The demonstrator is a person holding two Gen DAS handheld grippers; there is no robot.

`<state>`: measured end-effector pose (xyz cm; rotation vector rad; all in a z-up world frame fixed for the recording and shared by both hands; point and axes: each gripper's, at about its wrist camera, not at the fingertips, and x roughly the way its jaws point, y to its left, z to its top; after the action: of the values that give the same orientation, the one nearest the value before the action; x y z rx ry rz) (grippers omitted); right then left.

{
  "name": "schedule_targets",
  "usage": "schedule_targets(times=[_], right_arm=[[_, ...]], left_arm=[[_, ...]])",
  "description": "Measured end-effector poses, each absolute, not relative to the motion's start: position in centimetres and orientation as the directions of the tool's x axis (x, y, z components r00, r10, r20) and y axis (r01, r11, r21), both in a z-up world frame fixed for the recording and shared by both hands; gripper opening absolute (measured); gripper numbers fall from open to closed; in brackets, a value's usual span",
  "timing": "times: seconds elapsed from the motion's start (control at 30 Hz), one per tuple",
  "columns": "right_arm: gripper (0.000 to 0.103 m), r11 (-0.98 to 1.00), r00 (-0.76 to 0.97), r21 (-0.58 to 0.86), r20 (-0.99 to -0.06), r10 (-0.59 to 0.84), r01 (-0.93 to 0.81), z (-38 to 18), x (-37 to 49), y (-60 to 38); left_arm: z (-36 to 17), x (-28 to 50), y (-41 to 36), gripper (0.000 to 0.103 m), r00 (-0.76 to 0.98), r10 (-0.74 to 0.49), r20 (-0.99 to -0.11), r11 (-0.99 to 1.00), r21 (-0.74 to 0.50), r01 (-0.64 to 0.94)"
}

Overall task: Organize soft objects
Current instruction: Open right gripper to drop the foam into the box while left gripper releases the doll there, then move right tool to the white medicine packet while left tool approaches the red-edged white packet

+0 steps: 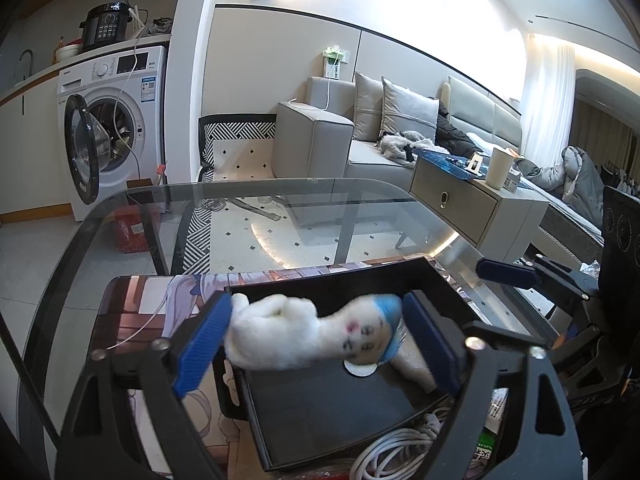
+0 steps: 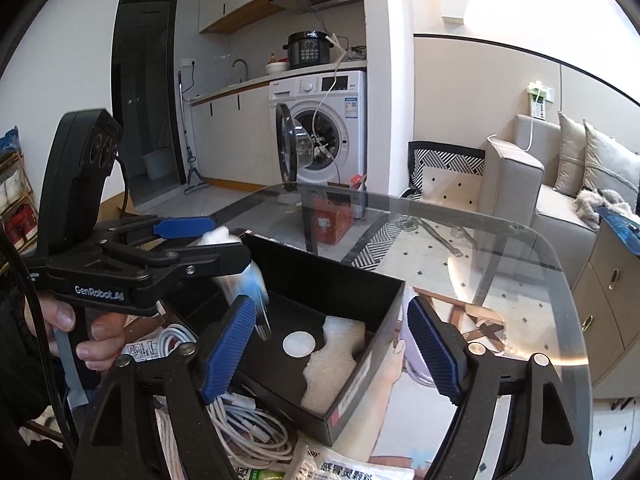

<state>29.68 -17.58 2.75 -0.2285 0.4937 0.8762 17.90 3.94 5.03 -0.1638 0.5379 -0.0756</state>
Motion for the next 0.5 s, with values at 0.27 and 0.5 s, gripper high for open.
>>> schedule_targets(times=[0.27, 0.5], right_arm=[[0.091, 0.669, 0.578, 0.032, -0.474, 0.664, -0.742, 3.4, 28.0, -20.1], [0.098, 0.709, 0.600, 0.072, -0.477, 0.642, -0.701, 3.6, 26.7, -22.5]], left_arm=[[5.5, 16.6, 3.3, 0.103, 0.866, -0.101, -0.489, 0.991, -0.129, 0.042], [5.5, 15.1, 3.8, 0.103, 0.872, -0.088, -0.482, 0.992, -0.126, 0.030]])
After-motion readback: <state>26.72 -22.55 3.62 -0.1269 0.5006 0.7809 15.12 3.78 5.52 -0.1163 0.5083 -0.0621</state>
